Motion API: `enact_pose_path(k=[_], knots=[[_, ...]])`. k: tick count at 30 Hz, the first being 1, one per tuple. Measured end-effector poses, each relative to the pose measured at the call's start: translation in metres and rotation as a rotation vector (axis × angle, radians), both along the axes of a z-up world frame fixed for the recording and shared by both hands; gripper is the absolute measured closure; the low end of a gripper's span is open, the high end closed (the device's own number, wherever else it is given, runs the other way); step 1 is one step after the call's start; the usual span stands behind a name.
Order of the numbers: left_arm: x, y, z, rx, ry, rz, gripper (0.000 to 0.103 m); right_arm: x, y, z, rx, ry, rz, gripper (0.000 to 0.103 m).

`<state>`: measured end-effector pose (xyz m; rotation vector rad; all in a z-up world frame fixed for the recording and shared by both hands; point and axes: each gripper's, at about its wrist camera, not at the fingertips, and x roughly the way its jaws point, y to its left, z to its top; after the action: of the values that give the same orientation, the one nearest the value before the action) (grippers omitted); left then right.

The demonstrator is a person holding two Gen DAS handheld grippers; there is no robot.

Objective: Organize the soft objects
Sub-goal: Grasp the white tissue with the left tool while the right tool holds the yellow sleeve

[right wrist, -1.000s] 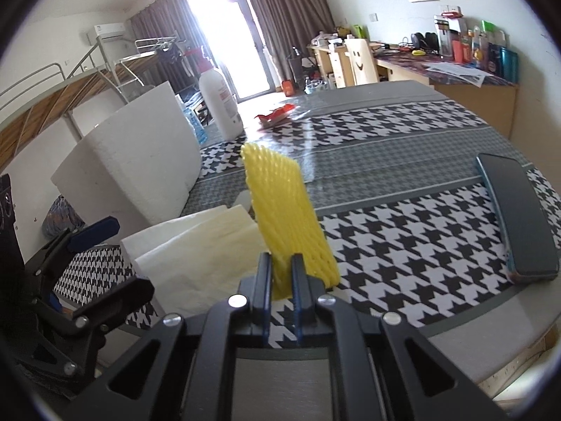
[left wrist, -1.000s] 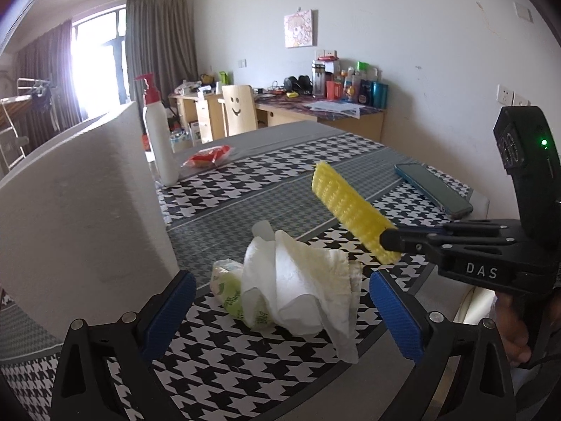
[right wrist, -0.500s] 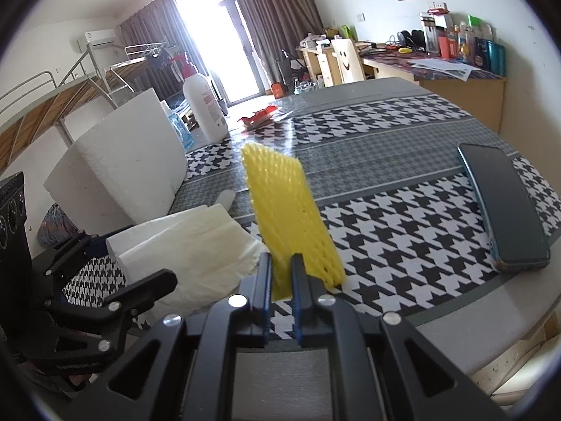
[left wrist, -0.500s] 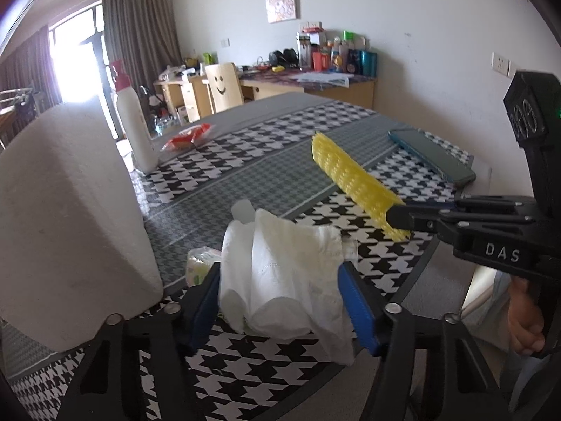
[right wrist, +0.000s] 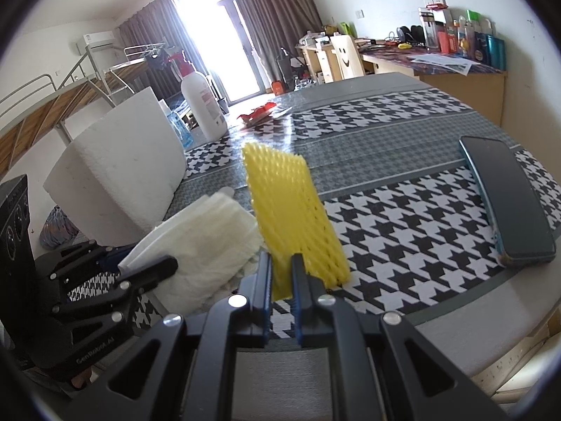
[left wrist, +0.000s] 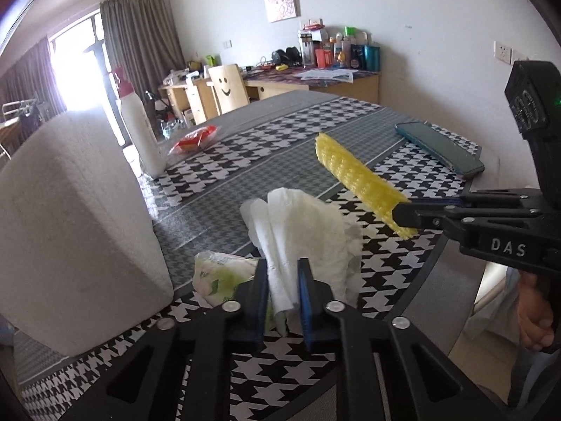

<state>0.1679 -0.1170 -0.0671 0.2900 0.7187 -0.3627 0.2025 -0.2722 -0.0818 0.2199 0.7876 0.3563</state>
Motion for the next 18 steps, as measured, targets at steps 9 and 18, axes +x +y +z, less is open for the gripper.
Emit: enact_pose_path(k=[9,18], knots=[[0.000,0.005,0.014,-0.068,-0.024,-0.022,0.098,0.000,-0.002,0.001,0.004,-0.006,-0.002,0.090],[-0.004,0.017,0.026,-0.114,-0.052,-0.019,0.098,-0.003,-0.001,0.006,0.003,-0.021,-0.007,0.090]])
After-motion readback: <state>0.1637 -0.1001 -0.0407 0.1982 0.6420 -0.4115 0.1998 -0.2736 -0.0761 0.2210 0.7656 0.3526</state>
